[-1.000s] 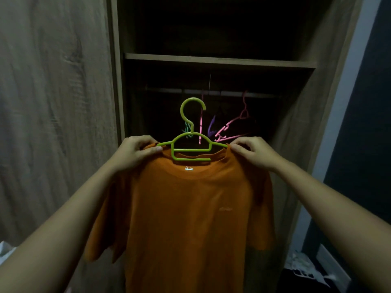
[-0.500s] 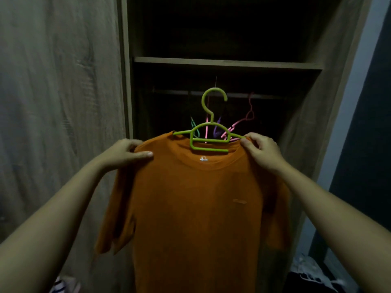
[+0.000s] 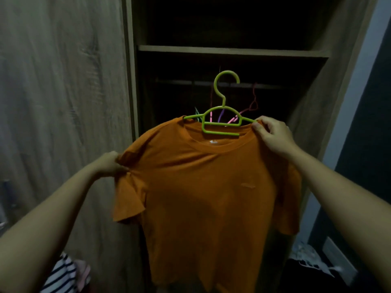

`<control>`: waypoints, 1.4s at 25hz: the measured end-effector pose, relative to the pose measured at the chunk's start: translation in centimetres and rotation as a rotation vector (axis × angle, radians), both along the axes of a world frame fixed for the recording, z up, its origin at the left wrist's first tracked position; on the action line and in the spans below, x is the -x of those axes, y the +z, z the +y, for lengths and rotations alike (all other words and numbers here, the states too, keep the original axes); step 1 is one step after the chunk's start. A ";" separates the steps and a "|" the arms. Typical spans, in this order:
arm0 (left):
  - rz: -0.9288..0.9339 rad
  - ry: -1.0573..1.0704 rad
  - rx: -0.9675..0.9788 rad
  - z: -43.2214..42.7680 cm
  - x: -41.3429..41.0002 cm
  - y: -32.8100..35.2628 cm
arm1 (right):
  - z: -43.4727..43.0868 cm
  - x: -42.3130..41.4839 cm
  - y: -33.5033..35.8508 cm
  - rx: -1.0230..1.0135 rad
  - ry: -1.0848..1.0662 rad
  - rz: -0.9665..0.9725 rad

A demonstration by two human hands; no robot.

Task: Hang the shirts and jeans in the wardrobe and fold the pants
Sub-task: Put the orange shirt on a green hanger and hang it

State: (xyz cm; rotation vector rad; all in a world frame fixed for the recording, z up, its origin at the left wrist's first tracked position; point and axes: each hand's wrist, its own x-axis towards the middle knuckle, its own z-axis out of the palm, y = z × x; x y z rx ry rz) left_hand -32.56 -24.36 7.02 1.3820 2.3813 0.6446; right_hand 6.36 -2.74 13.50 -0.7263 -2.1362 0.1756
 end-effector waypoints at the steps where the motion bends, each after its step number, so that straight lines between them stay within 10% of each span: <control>1: 0.007 -0.017 -0.004 -0.3 0.2 0.4 | 0.0 0.1 -0.1 0.016 0.013 -0.003; 5: -0.315 -0.263 -0.340 -1.8 -2.5 5.2 | -0.5 1.7 0.4 0.055 0.078 0.005; 14: 0.069 -0.301 -0.430 -5.5 -5.0 7.4 | -5.0 11.0 0.4 0.035 0.029 -0.082; 21: 0.376 -0.137 -0.366 -5.6 -6.2 7.3 | -11.1 19.6 0.9 0.986 0.530 0.085; 27: 0.482 0.029 -0.428 -0.6 -7.6 5.8 | -9.0 23.3 2.2 0.930 0.333 0.130; 35: 0.073 -0.119 -0.502 5.9 -8.2 5.1 | 0.4 27.6 4.4 0.829 0.302 0.317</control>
